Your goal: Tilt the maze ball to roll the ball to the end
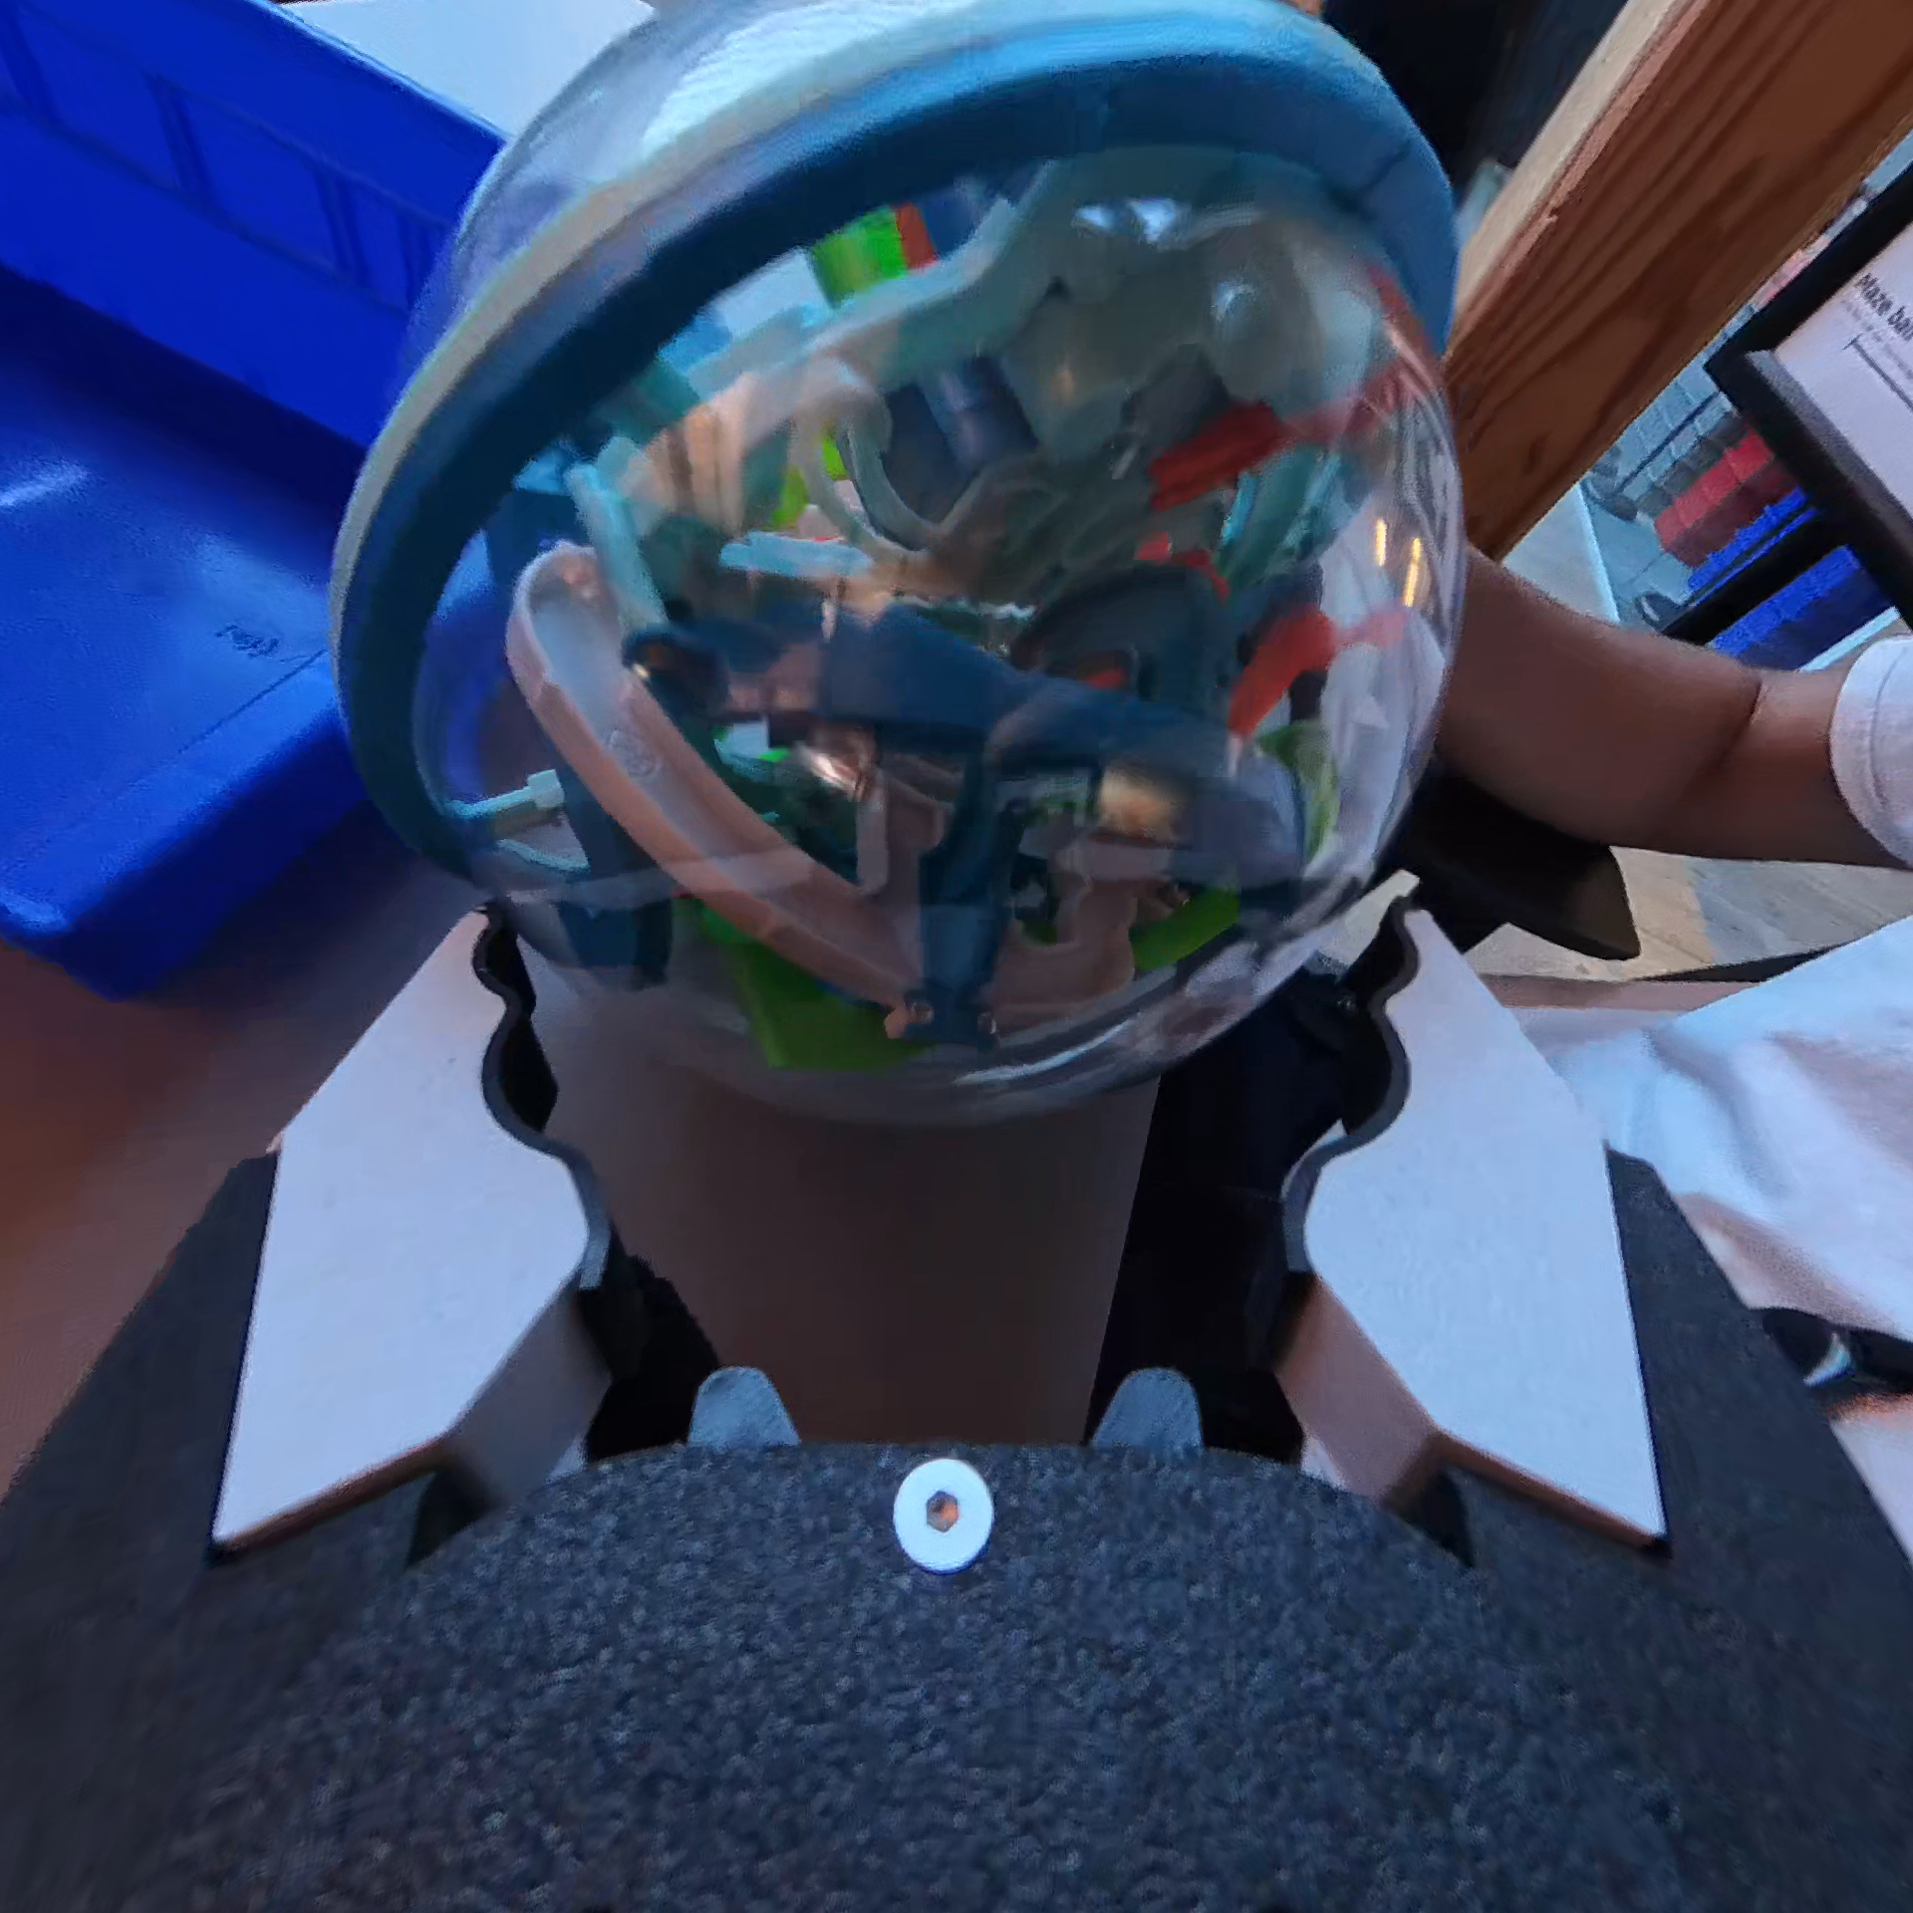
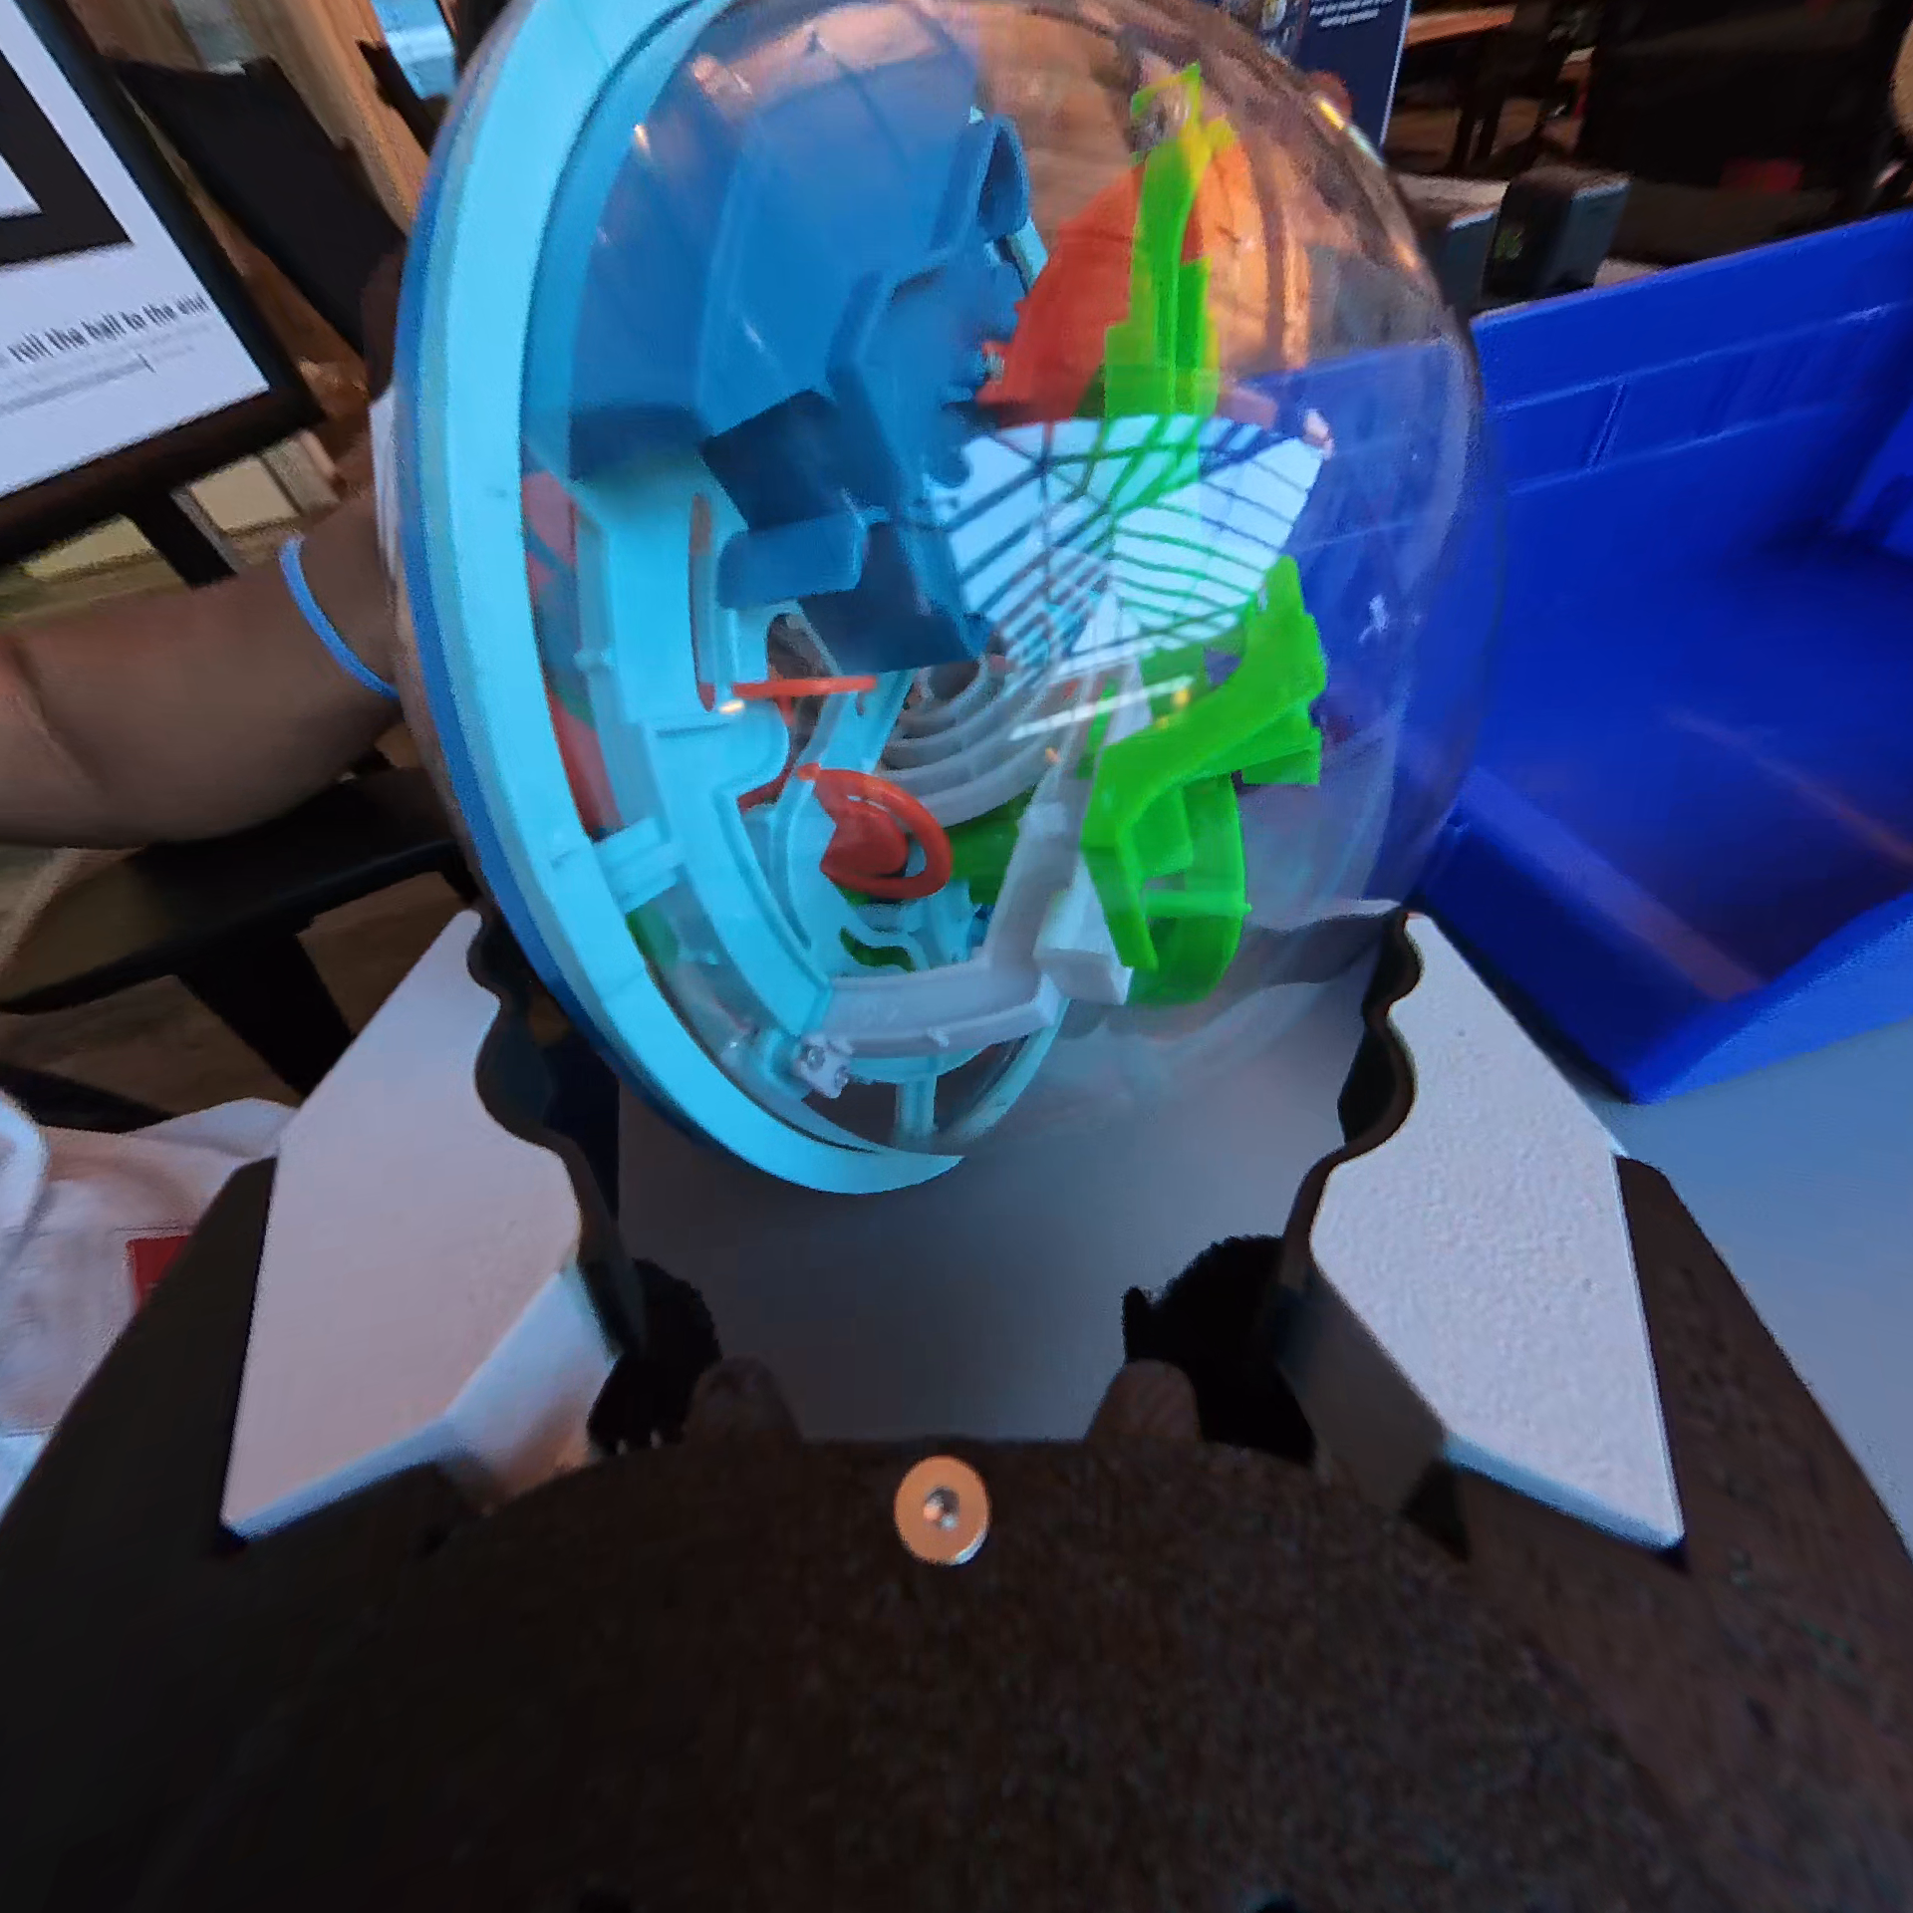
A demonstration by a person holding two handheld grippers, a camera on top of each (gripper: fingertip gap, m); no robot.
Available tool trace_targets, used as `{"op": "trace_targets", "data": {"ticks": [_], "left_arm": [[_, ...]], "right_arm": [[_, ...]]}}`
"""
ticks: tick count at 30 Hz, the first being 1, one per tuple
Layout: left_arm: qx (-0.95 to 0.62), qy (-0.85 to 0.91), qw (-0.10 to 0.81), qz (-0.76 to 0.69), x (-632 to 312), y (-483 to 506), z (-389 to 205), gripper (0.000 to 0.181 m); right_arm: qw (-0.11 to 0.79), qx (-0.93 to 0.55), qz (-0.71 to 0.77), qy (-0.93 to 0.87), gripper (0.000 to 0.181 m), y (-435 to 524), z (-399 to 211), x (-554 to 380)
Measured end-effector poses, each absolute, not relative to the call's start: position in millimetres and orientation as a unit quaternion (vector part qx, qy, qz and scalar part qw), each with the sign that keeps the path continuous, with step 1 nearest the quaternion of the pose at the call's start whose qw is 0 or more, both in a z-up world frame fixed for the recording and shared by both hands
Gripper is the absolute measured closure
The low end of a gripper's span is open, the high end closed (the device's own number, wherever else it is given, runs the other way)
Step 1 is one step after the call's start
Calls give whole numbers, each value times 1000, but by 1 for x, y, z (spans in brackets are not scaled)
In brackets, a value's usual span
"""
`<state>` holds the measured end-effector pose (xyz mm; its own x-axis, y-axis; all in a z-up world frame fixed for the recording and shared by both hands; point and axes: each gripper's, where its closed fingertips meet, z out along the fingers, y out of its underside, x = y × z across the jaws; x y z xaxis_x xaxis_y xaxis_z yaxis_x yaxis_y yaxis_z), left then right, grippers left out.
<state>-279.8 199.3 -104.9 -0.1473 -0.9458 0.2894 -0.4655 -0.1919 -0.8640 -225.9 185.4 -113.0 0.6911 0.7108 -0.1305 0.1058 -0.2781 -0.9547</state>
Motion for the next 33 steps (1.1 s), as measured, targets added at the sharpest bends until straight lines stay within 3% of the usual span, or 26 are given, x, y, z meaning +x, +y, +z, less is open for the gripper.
{"op": "trace_targets", "data": {"ticks": [4,6,12,18,25,33], "left_arm": [[-572,629,281,-446,-281,207,-111,33],[-565,628,288,-451,-277,216,-110,22],[-549,643,295,-444,-268,221,-116,23],[-597,582,262,-486,-272,223,-121,25],[-609,563,239,-505,-276,215,-125,23],[-604,554,252,-514,-269,210,-117,25]], "right_arm": [[509,-747,345,-252,28,187,-114,-219],[508,-739,356,-262,28,188,-113,-219],[474,-740,385,-282,28,194,-111,-219],[450,-738,450,-227,29,206,-100,-221],[417,-761,443,-224,29,203,-96,-224],[442,-749,443,-219,29,200,-84,-219]]}}
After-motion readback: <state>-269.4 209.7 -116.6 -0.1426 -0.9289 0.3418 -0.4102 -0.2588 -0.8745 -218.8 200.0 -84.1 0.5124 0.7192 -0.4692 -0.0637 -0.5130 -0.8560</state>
